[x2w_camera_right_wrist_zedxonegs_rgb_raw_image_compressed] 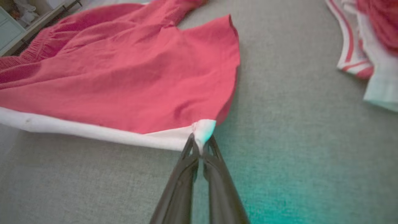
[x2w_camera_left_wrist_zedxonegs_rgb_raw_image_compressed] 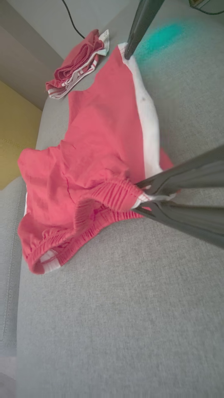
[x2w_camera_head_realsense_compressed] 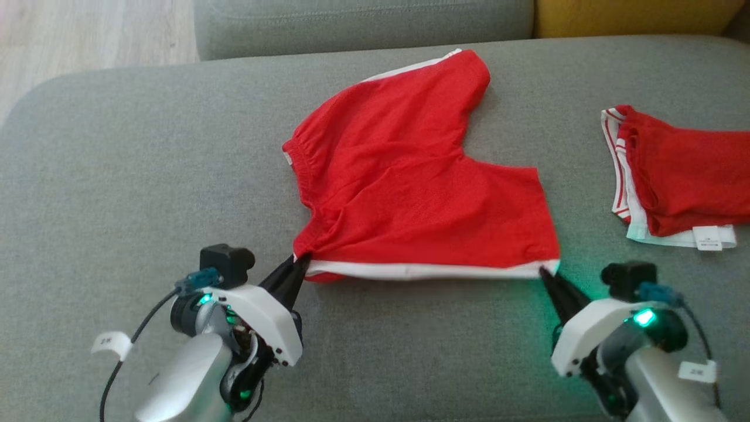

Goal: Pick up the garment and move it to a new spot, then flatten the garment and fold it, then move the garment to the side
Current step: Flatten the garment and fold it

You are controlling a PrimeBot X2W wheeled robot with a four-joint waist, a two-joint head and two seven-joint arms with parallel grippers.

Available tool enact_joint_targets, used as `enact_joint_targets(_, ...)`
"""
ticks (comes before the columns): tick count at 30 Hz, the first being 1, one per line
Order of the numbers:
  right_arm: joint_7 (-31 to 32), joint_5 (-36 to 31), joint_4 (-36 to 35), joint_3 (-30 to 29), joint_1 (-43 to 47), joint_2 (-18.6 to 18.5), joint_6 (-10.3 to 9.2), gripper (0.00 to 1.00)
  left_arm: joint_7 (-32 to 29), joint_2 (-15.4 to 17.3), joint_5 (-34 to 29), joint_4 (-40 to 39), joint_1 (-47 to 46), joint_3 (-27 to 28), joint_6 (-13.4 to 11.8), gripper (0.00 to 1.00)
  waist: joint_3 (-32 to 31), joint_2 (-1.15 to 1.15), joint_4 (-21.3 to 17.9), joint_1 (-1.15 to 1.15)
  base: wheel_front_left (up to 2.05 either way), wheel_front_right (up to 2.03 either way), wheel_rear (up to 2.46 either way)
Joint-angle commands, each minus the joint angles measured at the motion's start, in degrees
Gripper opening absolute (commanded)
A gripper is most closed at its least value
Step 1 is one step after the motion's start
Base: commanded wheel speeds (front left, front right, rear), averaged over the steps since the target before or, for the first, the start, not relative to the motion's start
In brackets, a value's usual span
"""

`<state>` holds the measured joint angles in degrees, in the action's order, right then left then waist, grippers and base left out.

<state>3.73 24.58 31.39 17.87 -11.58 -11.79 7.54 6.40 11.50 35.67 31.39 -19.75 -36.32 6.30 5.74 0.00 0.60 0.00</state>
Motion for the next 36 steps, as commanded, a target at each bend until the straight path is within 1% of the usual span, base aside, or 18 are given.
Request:
enact_joint_targets(1,-1.8,-0.6,-2.5,0.7,-2.7,-1.7,-0.05,0.0,0.4,1.5,0.5,-2.2,-2.8,2.2,-0.4,0.0,-0.6,0.0,0.0,0.0,0.0,0.0,0.0)
enact_joint_targets(5,-4.7,-1.9,-5.4,0.6,-4.5,-3.7,-0.05,0.0,0.4,1.8,2.0,-4.6,-2.7,3.4,-0.6,0.0,-2.3,0.0,0.1,0.0,0.0,0.0,0.0)
enact_joint_targets(9,-7.0,-3.4,-9.7,0.3,-6.8,-5.9,-0.05,0.0,-0.4,2.8,2.6,-9.5,-3.6,4.5,-1.4,0.0,-4.2,0.0,0.2,0.0,0.0,0.0,0.0)
enact_joint_targets(12,-8.8,-5.1,-13.4,-0.3,-8.9,-7.7,-0.05,0.0,-0.9,4.0,1.6,-14.9,-4.9,5.7,-4.0,0.0,-6.1,0.0,0.3,0.0,0.0,0.0,0.0)
enact_joint_targets(14,-9.9,-5.7,-16.2,-1.7,-10.0,-8.2,-0.05,0.0,-1.9,4.6,1.3,-19.3,-5.8,6.4,-5.6,0.0,-7.2,0.0,0.4,0.0,0.0,0.0,0.0)
enact_joint_targets(20,-11.0,-8.7,-26.1,-6.7,-11.4,-8.9,-0.05,0.0,-7.6,6.8,0.4,-32.5,-9.0,7.9,-9.8,0.0,-9.9,0.0,1.0,0.0,0.0,0.0,0.0)
enact_joint_targets(25,-7.3,-10.9,-35.0,-11.1,-11.2,-8.2,-0.05,0.0,-12.3,9.1,-1.0,-42.3,-12.6,10.0,-13.4,0.0,-10.6,0.0,1.2,0.0,0.0,0.0,0.0)
enact_joint_targets(28,-3.7,-12.0,-39.5,-13.1,-11.0,-7.4,-0.05,0.0,-15.7,10.4,-1.7,-45.6,-14.7,10.5,-14.7,0.0,-10.4,0.0,1.2,0.0,0.0,0.0,0.0)
enact_joint_targets(31,-0.3,-12.4,-42.4,-14.2,-11.3,-6.8,-0.05,0.0,-19.4,12.3,-2.5,-45.6,-16.7,10.1,-14.8,0.0,-9.5,0.0,1.2,0.0,0.0,0.0,0.0)
enact_joint_targets(32,-0.3,-12.4,-42.4,-14.2,-11.3,-6.8,-0.05,0.0,-19.4,12.3,-2.5,-45.6,-16.7,10.1,-14.8,0.0,-9.5,0.0,1.2,0.0,0.0,0.0,0.0)
enact_joint_targets(36,3.8,-12.1,-42.4,-13.4,-14.0,-7.3,-0.05,0.0,-23.4,13.3,-2.3,-42.0,-19.7,8.6,-13.2,0.0,-7.0,0.0,0.9,0.0,0.0,0.0,0.0)
